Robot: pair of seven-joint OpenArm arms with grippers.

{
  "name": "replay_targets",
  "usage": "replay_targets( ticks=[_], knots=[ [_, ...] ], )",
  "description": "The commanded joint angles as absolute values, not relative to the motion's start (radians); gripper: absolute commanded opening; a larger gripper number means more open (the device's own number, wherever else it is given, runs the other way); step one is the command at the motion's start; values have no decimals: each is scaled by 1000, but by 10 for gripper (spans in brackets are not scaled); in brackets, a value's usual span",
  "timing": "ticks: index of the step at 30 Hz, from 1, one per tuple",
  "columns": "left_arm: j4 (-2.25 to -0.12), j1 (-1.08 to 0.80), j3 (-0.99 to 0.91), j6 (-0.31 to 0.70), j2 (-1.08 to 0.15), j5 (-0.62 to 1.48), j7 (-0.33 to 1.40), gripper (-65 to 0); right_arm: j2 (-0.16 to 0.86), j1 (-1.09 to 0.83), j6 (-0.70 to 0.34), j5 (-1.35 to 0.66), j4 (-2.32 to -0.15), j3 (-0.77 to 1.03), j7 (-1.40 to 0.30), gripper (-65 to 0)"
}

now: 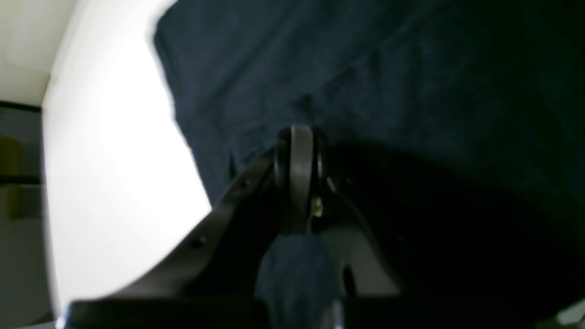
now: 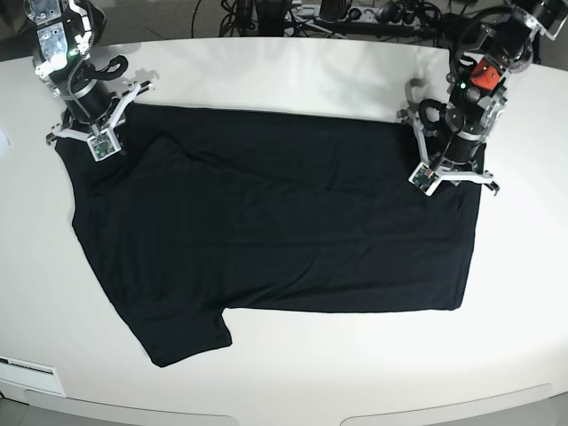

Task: Fold the T-shirt properly
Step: 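Lift the shoulder edge with both grippers and fold it over the body, then release the shirt and raise both grippers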

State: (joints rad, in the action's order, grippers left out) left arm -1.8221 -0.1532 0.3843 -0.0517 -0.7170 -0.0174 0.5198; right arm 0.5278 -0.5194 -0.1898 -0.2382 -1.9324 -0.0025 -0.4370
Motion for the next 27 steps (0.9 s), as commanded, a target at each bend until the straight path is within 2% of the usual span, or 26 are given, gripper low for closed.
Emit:
replay_targets(
  ticks=[1, 5, 7, 11, 19, 27],
  knots=[
    [-1811, -140, 377, -36, -723, -8, 517, -650, 535, -518, -207, -240, -1933, 5, -439, -650],
    [-1744, -138, 377, 126, -715, 41, 597, -650, 511, -518, -239, -240, -1932, 5, -574, -650],
    [-1736, -146, 377, 171, -715, 42, 649, -650, 511, -524, -236, -240, -1945, 5, -616, -650],
    [-1737, -202, 377, 199, -720, 15, 697, -650, 511, -590, -183, -232, -1991, 7, -630, -650],
    [-1795, -347, 377, 199, -722, -28, 768, -650, 513, -718, -195, -171, -2076, 7, -630, -650],
    [-1897, -522, 377, 156, -794, -45, 768, -650, 535, -793, -191, -96, -2081, 7, -633, -650]
  ],
)
